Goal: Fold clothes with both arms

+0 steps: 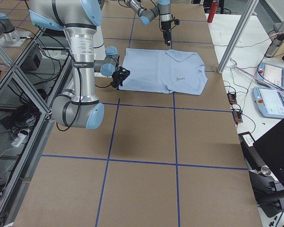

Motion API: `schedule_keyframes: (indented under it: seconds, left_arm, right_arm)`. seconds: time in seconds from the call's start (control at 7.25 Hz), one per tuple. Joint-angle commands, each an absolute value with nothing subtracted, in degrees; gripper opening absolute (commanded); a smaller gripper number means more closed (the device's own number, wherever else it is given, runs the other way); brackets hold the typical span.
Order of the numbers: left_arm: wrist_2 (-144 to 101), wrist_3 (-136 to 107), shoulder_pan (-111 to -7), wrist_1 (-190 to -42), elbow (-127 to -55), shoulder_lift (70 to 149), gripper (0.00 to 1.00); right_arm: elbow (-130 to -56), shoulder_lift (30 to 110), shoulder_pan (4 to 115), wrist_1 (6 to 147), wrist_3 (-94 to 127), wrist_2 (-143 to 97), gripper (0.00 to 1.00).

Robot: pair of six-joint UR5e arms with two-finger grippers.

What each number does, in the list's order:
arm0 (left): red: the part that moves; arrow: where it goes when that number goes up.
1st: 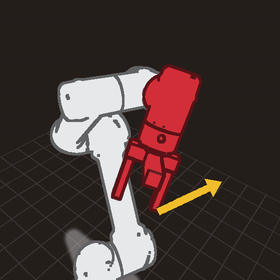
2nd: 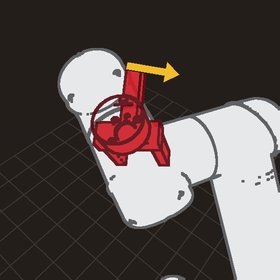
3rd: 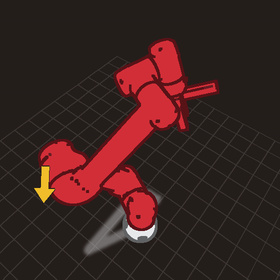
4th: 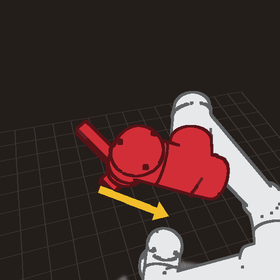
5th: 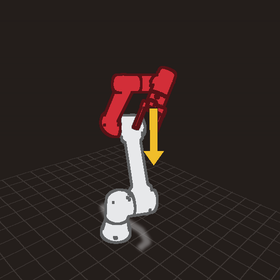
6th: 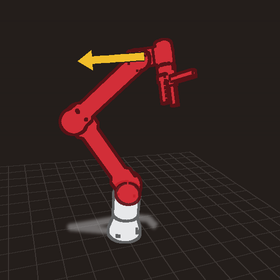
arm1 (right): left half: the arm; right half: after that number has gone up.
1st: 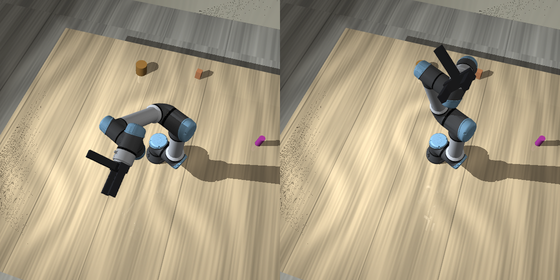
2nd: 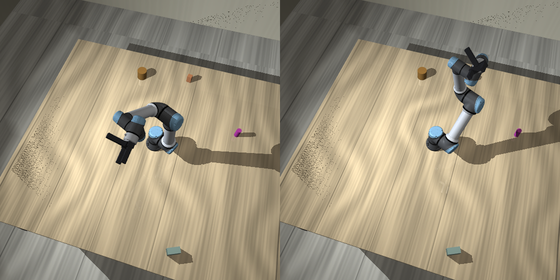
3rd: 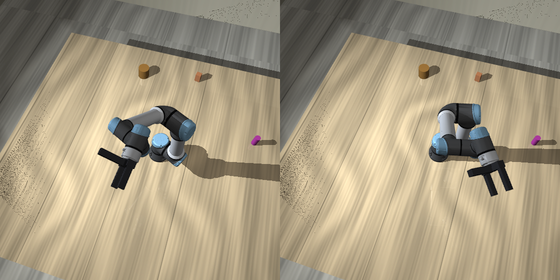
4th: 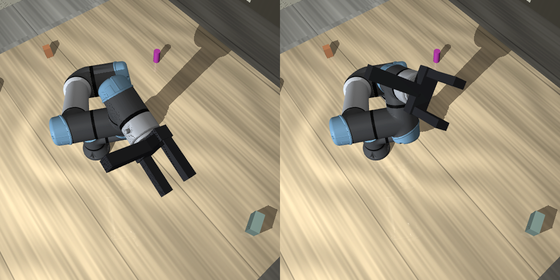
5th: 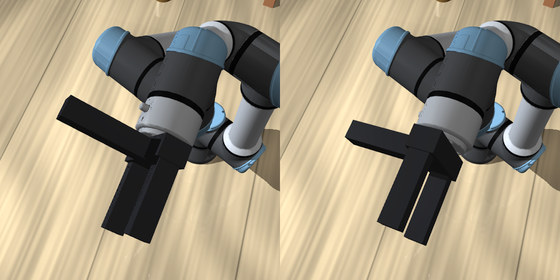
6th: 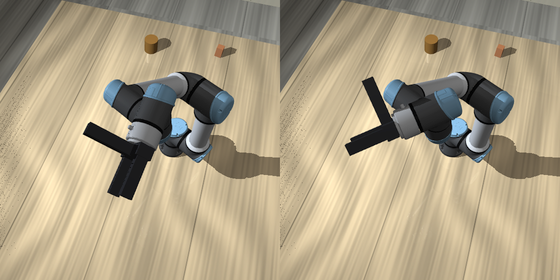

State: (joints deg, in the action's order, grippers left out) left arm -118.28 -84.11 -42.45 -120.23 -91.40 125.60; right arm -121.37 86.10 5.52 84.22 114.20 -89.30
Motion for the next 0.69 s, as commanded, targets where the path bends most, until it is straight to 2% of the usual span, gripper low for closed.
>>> schedule_keyframes:
  seconds: [0.0, 0.41, 0.55]
  left_arm:
    - [-118.2, -84.1, -42.5, -120.2, -91.2, 125.6, 0.85]
    - [-118.1, -84.3, -42.5, -120.1, -91.5, 125.5, 0.86]
    - [-118.1, -84.3, -42.5, -120.2, -91.8, 124.7, 0.86]
  right_arm:
    - [-121.8, 86.8, 4.2, 84.2, 114.3, -87.9, 0.00]
    - [-122.9, 86.7, 4.7, 84.2, 114.2, -88.0, 0.00]
    - [-123.0, 86.7, 4.7, 84.2, 114.2, -88.0, 0.61]
